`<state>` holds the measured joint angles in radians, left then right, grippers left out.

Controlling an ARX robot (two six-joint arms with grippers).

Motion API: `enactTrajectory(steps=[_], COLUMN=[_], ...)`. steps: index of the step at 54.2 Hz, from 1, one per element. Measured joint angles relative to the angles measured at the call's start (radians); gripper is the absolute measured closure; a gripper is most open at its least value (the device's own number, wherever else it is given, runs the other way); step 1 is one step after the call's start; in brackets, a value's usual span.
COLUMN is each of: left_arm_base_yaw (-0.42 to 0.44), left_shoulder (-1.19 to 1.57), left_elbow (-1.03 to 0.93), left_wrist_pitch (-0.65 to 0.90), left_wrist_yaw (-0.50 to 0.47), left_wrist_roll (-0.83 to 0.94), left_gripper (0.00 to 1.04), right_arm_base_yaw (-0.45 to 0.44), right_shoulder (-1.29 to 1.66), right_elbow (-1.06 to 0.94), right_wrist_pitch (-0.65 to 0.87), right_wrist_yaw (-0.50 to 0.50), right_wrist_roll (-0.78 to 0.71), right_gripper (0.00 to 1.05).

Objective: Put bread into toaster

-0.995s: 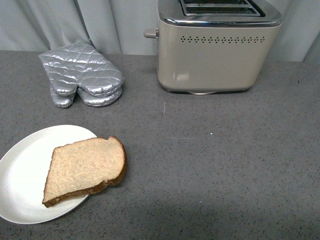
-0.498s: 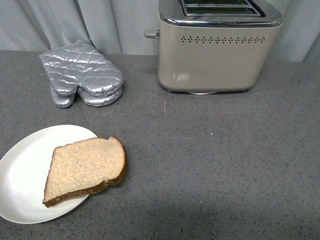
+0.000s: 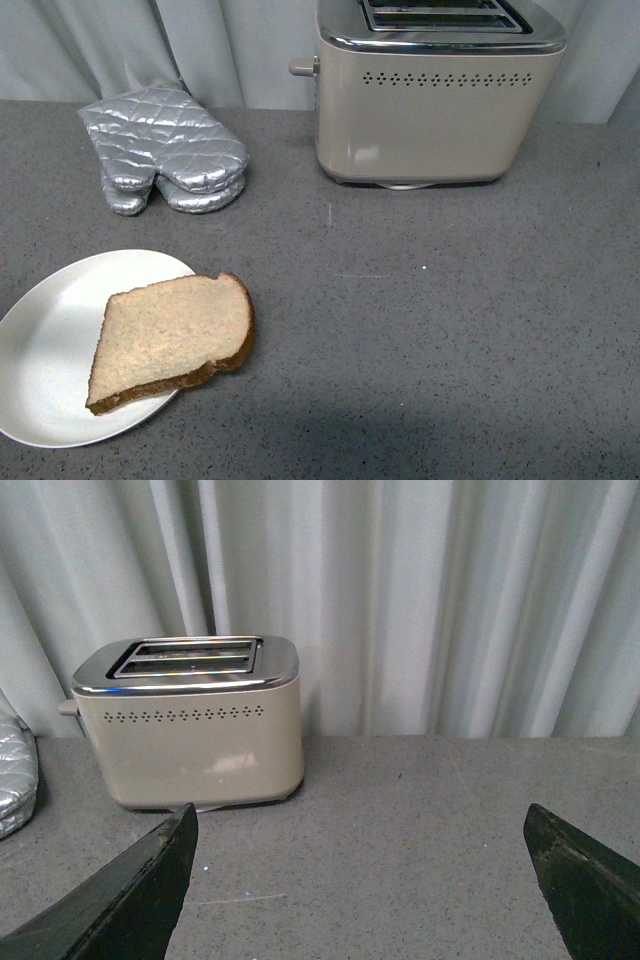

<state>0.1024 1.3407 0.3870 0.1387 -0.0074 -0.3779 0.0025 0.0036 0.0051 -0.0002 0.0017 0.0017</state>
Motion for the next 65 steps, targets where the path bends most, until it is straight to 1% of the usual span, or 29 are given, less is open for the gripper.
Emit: enactTrajectory(steps=[7, 11, 17, 23, 27, 32, 49, 52, 55, 57, 62, 64, 65], left_arm_base_yaw=[0.035, 0.059, 0.097, 0.116, 0.121, 0.124, 0.108, 0.103, 0.100, 0.099, 0.095, 0.094, 0.093], left_shoulder=[0.203, 0.285, 0.376, 0.424, 0.448, 0.481, 0.588, 0.600, 0.610, 0.612, 0.623, 0.625, 0.626], left_elbow=[0.106, 0.162, 0.224, 0.256, 0.272, 0.289, 0.336, 0.343, 0.349, 0.351, 0.357, 0.360, 0.361], left_wrist_pitch=[-0.008, -0.029, -0.055, -0.070, -0.086, -0.101, -0.145, -0.153, -0.158, -0.160, -0.162, -0.169, -0.173], left_wrist_yaw=[-0.005, -0.035, -0.042, -0.040, -0.032, 0.005, 0.003, 0.001, 0.003, 0.004, 0.043, 0.045, 0.045], left_wrist_roll=[0.034, 0.068, 0.108, 0.143, 0.154, 0.174, 0.201, 0.201, 0.200, 0.200, 0.196, 0.197, 0.196], left_gripper=[0.07, 0.07, 0.07, 0.07, 0.07, 0.07, 0.07, 0.12, 0.21, 0.25, 0.39, 0.43, 0.46], right_arm_base_yaw=[0.000, 0.000, 0.000, 0.000, 0.000, 0.000, 0.000, 0.000, 0.000, 0.000, 0.000, 0.000, 0.000], right_shoulder=[0.000, 0.000, 0.000, 0.000, 0.000, 0.000, 0.000, 0.000, 0.000, 0.000, 0.000, 0.000, 0.000], right_elbow=[0.000, 0.000, 0.000, 0.000, 0.000, 0.000, 0.000, 0.000, 0.000, 0.000, 0.000, 0.000, 0.000], right_wrist_pitch=[0.000, 0.000, 0.000, 0.000, 0.000, 0.000, 0.000, 0.000, 0.000, 0.000, 0.000, 0.000, 0.000], right_wrist_yaw=[0.000, 0.000, 0.000, 0.000, 0.000, 0.000, 0.000, 0.000, 0.000, 0.000, 0.000, 0.000, 0.000], right_wrist_roll=[0.000, 0.000, 0.000, 0.000, 0.000, 0.000, 0.000, 0.000, 0.000, 0.000, 0.000, 0.000, 0.000], right_gripper=[0.10, 0.10, 0.10, 0.10, 0.10, 0.10, 0.10, 0.10, 0.10, 0.10, 0.10, 0.10, 0.10])
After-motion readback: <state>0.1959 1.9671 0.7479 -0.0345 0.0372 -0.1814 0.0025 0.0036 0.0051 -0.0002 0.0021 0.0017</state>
